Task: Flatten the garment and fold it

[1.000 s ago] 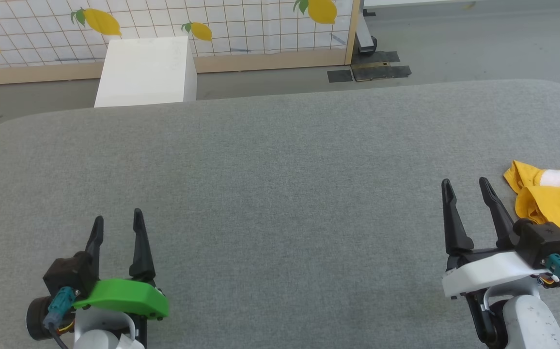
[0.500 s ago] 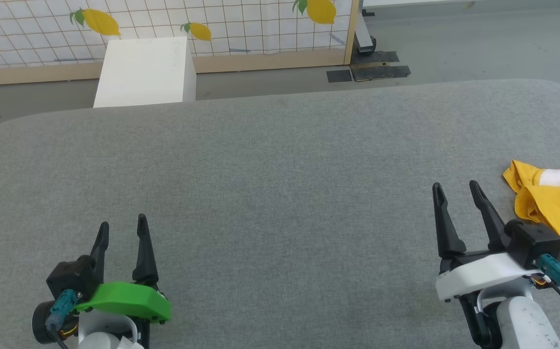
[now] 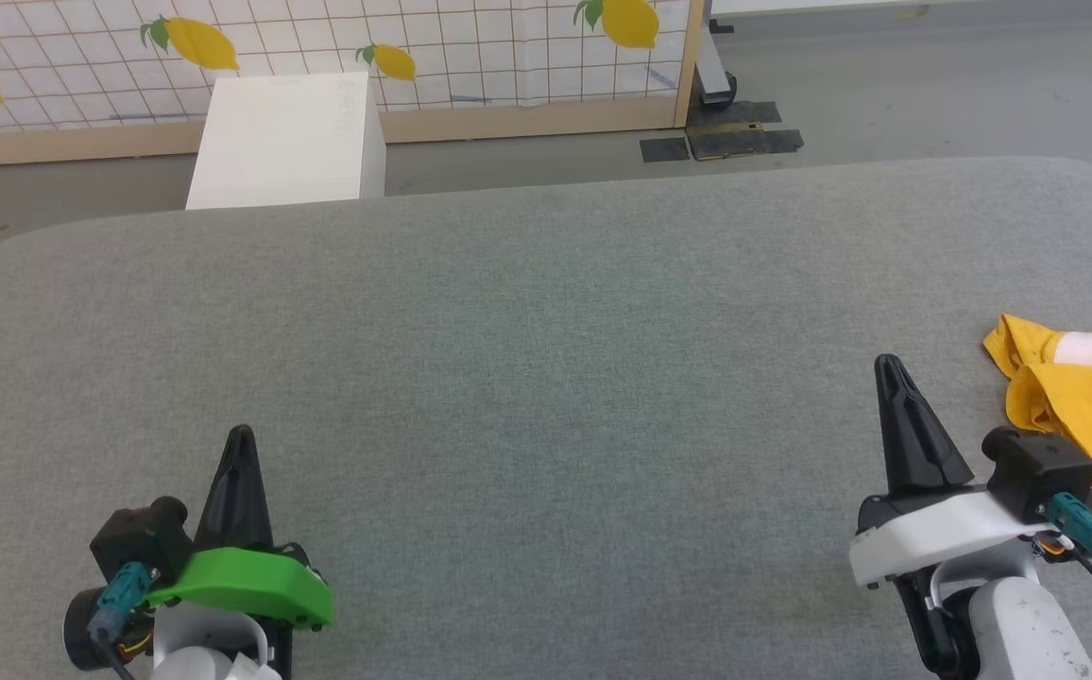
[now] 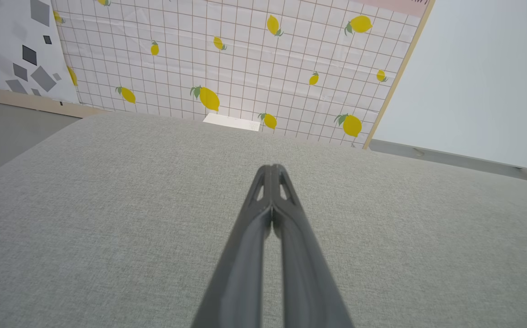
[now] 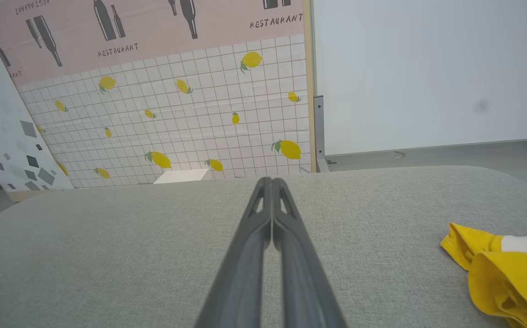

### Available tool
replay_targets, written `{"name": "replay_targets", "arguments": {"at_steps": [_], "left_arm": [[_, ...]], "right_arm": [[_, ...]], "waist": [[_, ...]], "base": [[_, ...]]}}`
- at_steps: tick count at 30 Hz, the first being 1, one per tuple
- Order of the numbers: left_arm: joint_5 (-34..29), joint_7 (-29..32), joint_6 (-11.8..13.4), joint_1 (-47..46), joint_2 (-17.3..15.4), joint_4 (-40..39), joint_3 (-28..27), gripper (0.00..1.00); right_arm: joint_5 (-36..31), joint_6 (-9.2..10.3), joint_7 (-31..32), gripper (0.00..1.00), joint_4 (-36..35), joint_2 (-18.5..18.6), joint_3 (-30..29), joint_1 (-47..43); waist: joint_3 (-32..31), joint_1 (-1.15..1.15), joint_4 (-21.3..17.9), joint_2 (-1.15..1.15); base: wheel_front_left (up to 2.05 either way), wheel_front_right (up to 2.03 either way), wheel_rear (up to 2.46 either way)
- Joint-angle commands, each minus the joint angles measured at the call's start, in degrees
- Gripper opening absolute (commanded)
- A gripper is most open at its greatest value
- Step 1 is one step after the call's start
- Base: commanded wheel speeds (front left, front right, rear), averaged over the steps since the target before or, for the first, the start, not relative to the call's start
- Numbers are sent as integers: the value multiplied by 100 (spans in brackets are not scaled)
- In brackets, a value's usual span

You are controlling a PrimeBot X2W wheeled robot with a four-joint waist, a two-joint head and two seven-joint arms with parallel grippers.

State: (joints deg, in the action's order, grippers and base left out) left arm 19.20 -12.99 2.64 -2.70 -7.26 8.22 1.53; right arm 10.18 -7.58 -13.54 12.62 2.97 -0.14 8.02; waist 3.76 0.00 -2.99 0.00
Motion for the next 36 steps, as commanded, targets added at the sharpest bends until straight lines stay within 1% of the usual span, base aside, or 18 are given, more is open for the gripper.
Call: {"name": "replay_targets", "arguments": {"at_steps": [1,36], "left_arm": [[-65,33,-10,11,15,-27,-5,0],[-599,397,-83,85,137,-256,-48,0]], "right_arm": [[-37,0,45,0,-42,-1,1,-32],[-319,3,422,0,-393,-4,4,-253]], "waist": [[-5,0,4,0],[-112,0,89,0]], "base": [[0,0,0],[0,0,0]]}}
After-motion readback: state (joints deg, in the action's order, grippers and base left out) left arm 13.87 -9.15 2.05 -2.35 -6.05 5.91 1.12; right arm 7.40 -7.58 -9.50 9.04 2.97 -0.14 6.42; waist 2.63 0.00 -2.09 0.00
